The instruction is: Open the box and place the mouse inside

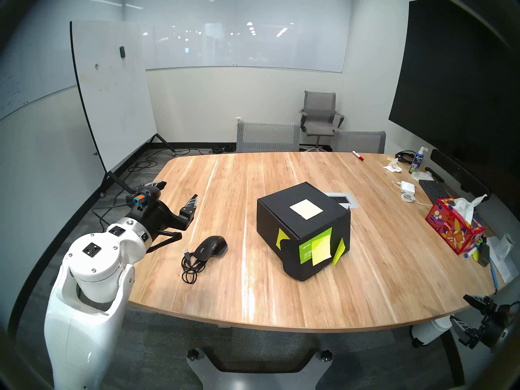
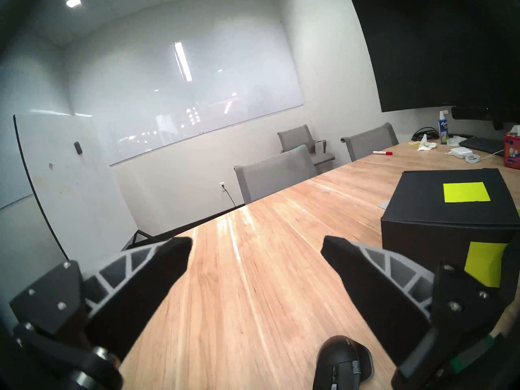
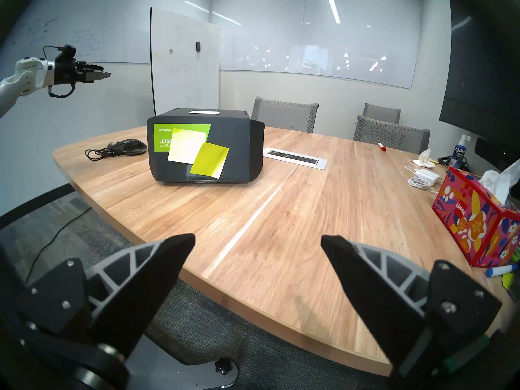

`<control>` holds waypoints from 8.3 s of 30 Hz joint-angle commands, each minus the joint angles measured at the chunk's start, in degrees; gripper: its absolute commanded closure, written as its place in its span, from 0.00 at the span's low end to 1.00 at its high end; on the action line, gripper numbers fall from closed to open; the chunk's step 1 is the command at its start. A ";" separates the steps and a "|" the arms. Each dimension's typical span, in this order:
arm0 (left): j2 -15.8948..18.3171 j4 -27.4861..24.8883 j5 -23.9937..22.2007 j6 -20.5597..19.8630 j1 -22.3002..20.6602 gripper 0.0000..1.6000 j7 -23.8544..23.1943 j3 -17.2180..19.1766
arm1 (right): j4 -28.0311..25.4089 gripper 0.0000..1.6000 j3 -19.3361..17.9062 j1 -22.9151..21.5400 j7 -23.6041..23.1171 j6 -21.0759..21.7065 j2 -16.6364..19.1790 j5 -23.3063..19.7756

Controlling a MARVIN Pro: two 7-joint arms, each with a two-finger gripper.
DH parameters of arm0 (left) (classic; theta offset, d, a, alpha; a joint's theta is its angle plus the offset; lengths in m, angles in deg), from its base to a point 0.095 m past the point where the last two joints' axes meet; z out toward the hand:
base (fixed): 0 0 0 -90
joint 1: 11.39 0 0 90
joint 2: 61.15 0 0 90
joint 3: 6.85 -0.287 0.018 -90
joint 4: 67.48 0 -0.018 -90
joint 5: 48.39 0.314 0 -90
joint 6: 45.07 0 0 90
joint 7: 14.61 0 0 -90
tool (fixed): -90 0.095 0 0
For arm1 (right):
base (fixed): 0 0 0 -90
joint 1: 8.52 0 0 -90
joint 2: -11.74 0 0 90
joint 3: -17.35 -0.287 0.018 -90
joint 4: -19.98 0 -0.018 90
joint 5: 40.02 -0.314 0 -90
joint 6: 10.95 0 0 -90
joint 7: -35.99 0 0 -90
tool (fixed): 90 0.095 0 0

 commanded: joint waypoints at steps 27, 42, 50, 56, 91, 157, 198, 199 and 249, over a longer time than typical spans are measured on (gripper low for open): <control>5.03 6.33 -8.22 4.43 -0.91 0.00 -17.75 1.92 | -0.32 0.00 -0.80 -0.39 -0.44 0.19 -0.35 0.09; 7.52 8.11 -10.50 3.87 -3.13 0.00 -24.44 0.74 | -0.32 0.00 -0.96 -0.67 -0.68 0.33 -0.48 0.34; 8.05 7.86 -9.47 5.77 -1.73 0.00 -25.89 -0.76 | -0.32 0.00 -1.04 -0.80 -0.79 0.39 -0.54 0.46; 8.24 6.56 -9.80 6.93 0.53 0.00 -26.94 -0.04 | -0.32 0.00 -1.11 -0.91 -0.89 0.45 -0.60 0.56; 8.47 1.75 -7.29 8.34 7.00 0.00 -29.90 0.24 | -0.32 0.00 -1.50 -1.55 -1.43 0.75 -0.89 1.13; 8.20 2.62 -3.97 -2.86 -0.20 0.00 -29.11 -12.40 | -0.32 0.00 -2.26 -2.79 -2.49 1.33 -1.45 2.25; 3.59 7.46 0.85 -5.76 -6.48 0.00 -23.23 -22.75 | -0.32 0.00 -2.75 -3.59 -3.18 1.70 -1.81 2.98; 3.61 7.40 0.86 -5.80 -6.49 0.00 -23.19 -22.84 | -0.32 0.00 -2.77 -3.61 -3.20 1.71 -1.82 3.00; 1.59 5.87 1.14 -12.86 -7.19 0.00 -17.69 -30.32 | -0.32 0.00 -3.37 -4.58 -4.04 2.14 -2.24 3.88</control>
